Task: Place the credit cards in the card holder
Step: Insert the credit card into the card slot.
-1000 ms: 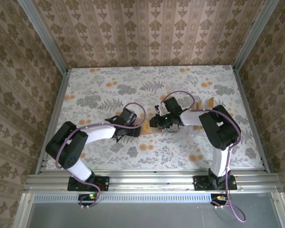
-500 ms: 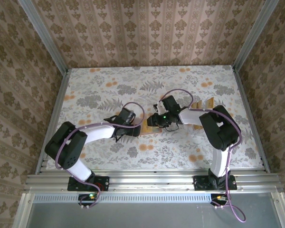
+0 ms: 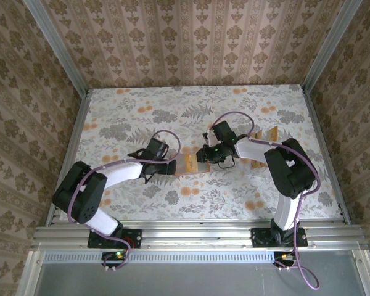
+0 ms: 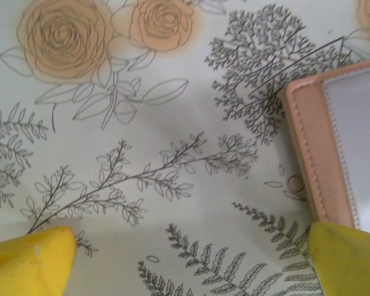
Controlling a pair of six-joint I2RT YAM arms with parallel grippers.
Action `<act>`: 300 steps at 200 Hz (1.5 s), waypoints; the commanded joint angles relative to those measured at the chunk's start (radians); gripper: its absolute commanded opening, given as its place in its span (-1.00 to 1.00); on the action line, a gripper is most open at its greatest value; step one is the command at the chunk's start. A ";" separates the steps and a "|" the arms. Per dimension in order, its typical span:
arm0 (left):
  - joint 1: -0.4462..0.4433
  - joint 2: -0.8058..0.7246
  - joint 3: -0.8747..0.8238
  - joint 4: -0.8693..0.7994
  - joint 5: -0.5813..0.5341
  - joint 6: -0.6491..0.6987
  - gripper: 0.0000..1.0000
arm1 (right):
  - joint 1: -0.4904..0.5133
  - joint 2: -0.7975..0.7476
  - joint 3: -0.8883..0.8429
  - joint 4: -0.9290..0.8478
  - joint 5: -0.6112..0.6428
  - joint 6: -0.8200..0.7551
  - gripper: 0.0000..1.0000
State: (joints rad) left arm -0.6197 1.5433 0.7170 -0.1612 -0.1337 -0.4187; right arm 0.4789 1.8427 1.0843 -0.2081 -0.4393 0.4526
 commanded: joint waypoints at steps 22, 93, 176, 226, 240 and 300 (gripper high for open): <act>0.014 0.007 -0.013 -0.038 -0.033 -0.020 0.95 | 0.029 0.021 0.070 -0.114 0.116 -0.055 -1.00; 0.017 0.035 -0.007 -0.028 -0.021 -0.009 0.95 | 0.061 0.084 0.114 -0.119 0.113 -0.054 -1.00; 0.017 0.064 0.006 -0.010 -0.004 -0.001 0.95 | 0.093 0.114 0.141 -0.107 0.096 -0.038 -1.00; 0.017 0.076 0.009 -0.002 0.002 -0.001 0.95 | 0.106 0.133 0.153 -0.086 0.071 -0.015 -1.00; 0.017 0.078 0.009 -0.001 0.004 0.000 0.95 | 0.110 0.137 0.157 -0.081 0.065 -0.009 -1.00; 0.016 0.078 0.013 0.000 0.009 -0.003 0.94 | 0.126 0.157 0.180 -0.060 0.044 0.017 -1.00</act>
State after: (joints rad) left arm -0.6132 1.5700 0.7280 -0.1715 -0.1577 -0.4191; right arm 0.5877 1.9675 1.2304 -0.2867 -0.3592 0.4480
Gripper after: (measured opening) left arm 0.971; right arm 0.040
